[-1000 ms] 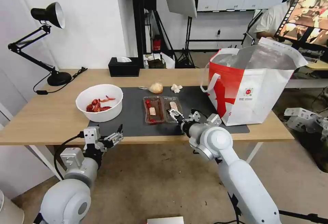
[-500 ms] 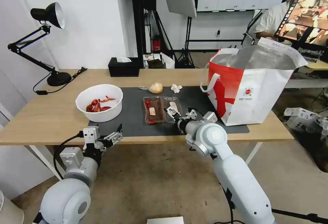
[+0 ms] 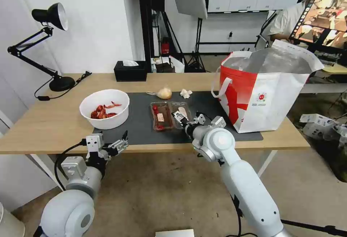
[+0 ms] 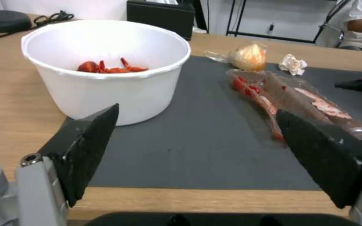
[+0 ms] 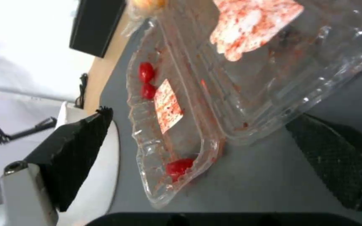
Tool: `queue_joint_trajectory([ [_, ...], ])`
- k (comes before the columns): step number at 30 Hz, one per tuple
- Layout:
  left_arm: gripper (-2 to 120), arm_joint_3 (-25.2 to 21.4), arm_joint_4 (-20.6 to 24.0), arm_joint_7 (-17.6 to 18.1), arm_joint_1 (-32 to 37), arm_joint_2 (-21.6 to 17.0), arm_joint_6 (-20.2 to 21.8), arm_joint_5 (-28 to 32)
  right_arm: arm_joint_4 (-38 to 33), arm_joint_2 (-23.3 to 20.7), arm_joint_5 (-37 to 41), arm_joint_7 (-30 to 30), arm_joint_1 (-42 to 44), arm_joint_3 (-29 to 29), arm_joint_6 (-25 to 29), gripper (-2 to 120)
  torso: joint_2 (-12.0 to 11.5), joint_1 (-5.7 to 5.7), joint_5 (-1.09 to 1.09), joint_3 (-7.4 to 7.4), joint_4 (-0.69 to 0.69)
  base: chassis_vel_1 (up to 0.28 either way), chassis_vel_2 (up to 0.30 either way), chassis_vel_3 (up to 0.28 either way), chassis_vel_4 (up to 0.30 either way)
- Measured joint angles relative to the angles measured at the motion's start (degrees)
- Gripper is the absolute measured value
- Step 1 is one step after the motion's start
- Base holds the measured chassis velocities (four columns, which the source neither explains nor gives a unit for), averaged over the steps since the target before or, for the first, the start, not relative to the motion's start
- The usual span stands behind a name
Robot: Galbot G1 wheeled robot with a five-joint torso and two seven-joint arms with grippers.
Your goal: Pick up the trash from the table and place it into the takeout bag.
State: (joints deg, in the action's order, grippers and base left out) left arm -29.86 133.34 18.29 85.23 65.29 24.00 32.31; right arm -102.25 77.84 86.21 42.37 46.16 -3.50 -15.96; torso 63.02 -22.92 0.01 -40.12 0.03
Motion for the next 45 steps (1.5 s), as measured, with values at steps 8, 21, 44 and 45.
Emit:
queue_joint_trajectory([
  [8,100,-0.01,-0.08,0.02,0.3,0.1,-0.44,-0.09,1.6,-2.22,-17.84,-10.33,1.23,4.37,4.24,100,0.0,0.0,-0.01,0.0,-0.02,0.0,0.0,0.0,0.0],
  [21,100,-0.26,-0.01,0.02,0.52,0.18,-0.96,-0.18,3.93,-3.67,-30.64,-16.01,-0.01,7.72,7.46,100,0.0,0.0,-0.01,0.01,-0.02,0.0,0.0,0.0,0.0],
  [44,100,-0.75,0.53,-0.09,1.25,0.47,-1.92,-1.09,2.94,-2.97,-14.06,-11.97,-7.29,11.2,-2.07,100,0.01,0.0,-0.01,0.01,-0.02,0.0,0.0,0.0,0.0],
  [45,100,-0.76,0.6,-0.1,1.25,0.47,-1.93,-1.09,2.91,-2.81,-13.07,-11.71,-7.34,10.91,-2.18,100,0.01,0.0,-0.01,0.01,-0.02,0.0,0.0,0.0,0.0],
])
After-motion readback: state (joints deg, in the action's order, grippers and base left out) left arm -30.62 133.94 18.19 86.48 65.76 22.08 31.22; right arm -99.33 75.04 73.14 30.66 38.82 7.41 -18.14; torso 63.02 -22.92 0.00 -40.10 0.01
